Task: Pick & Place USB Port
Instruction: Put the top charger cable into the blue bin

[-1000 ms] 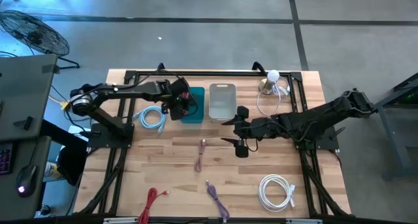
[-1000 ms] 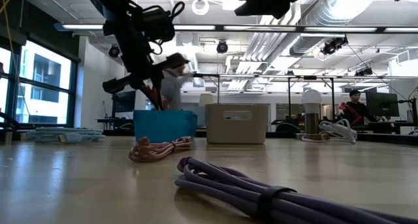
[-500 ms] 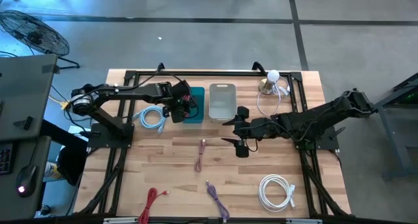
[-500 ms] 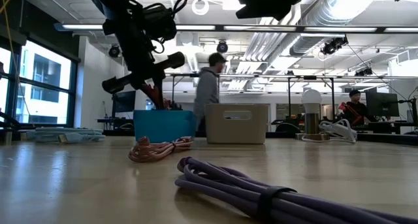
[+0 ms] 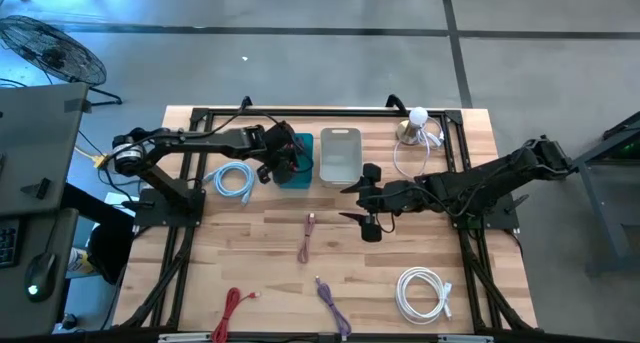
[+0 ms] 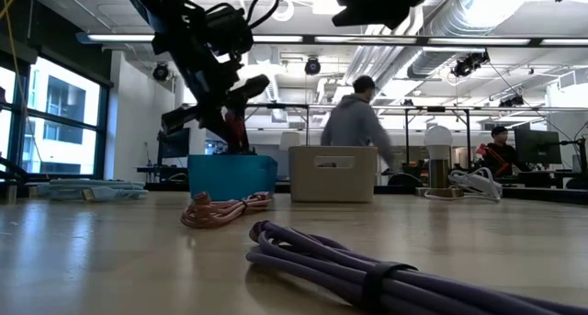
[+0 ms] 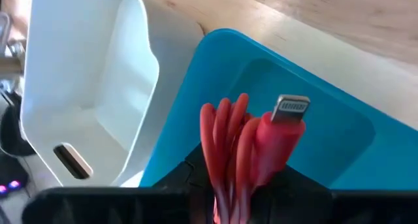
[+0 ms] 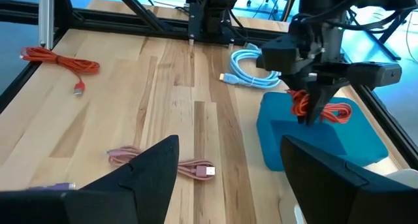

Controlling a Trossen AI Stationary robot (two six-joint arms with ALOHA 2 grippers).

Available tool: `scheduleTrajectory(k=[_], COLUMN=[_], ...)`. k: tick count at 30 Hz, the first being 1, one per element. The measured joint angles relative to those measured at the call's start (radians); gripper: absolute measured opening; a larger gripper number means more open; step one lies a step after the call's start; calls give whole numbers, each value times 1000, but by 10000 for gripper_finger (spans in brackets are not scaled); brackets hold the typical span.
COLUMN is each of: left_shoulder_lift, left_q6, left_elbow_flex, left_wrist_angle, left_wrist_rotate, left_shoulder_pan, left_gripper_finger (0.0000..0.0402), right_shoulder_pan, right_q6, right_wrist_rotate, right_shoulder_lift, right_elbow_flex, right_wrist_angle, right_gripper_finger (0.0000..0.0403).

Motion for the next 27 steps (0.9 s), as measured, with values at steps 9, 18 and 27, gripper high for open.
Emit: scheduleTrajectory(k=[9, 18, 27], left_shoulder_lift=[0, 0, 0], left_q6=[-83, -136, -113], left_elbow_flex=[0, 0, 0], left_wrist_angle=[18, 13, 0], left_wrist_rotate=[-9, -27, -25], left_shoulder_pan=[0, 0, 0], left_gripper_finger=[51, 52, 52], right_shoulder_pan=[0, 0, 0], right_q6=[3, 16, 16], right_wrist_rotate=[-1, -25, -24], right_shoulder_lift=[0, 1, 1], right_elbow_flex=[0, 0, 0], right_wrist_angle=[-7, -7, -7], right_gripper_finger=[259, 258, 258])
